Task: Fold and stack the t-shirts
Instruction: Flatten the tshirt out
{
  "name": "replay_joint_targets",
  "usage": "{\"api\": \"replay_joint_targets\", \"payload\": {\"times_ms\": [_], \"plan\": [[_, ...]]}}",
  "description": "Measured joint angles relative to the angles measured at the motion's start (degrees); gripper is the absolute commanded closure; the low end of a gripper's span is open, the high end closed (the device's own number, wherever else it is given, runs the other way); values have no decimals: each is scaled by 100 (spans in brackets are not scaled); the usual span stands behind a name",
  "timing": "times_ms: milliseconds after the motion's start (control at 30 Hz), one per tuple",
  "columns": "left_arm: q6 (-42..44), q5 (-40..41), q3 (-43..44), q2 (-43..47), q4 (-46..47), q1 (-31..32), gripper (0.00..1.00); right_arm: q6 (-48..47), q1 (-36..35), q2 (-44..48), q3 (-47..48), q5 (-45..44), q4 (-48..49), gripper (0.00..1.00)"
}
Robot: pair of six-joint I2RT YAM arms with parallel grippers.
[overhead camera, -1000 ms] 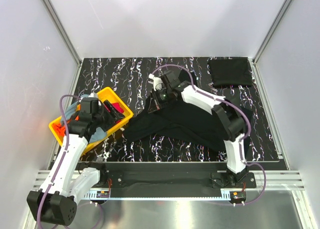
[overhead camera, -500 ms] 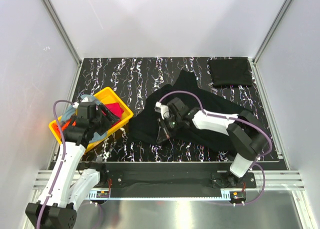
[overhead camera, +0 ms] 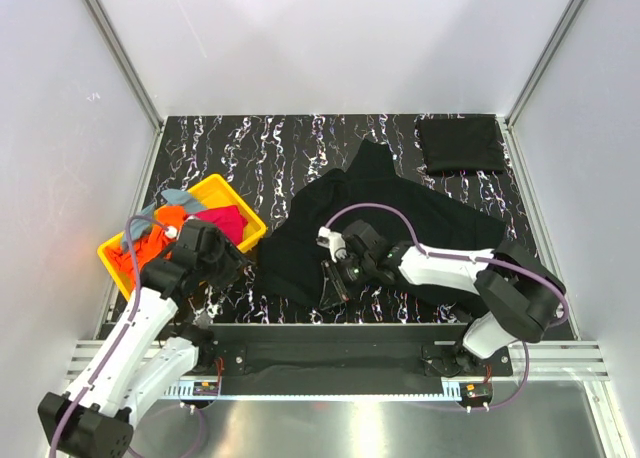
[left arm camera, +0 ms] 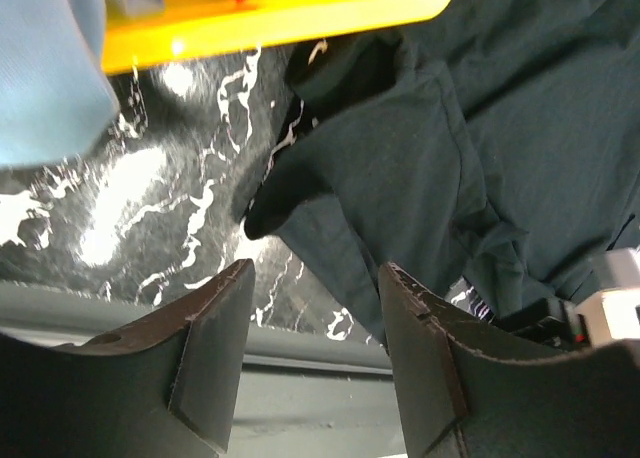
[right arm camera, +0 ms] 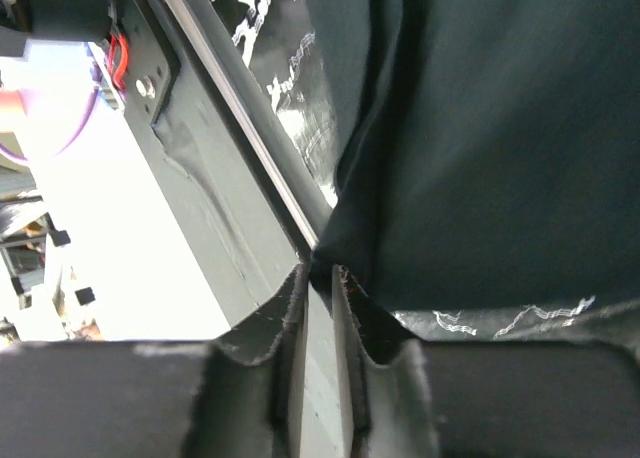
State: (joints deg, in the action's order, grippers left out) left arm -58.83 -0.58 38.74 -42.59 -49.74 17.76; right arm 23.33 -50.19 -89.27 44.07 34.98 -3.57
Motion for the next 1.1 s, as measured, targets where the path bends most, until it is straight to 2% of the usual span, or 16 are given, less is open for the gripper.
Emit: {"api": "replay_joint_targets", "payload": {"times_ms": [100, 267, 500, 667, 1100], "plan": [[-448, 188, 0, 0, -120, 348, 43, 83, -72, 160, -203, -146, -9, 70], [-1604, 378, -181, -214, -393, 905, 43, 249, -76, 647, -286, -358, 7, 68], [-2771, 446, -101, -1099, -756, 1211, 38, 334, -79, 833, -310, -730, 76, 68], [-3460, 640, 310, -1270, -807, 1235, 37, 356, -79, 1023, -439, -907, 52, 68], [-4221, 710, 1132, -2719, -850, 1335, 40, 332, -79, 1759, -455, -1506, -350, 68]]}}
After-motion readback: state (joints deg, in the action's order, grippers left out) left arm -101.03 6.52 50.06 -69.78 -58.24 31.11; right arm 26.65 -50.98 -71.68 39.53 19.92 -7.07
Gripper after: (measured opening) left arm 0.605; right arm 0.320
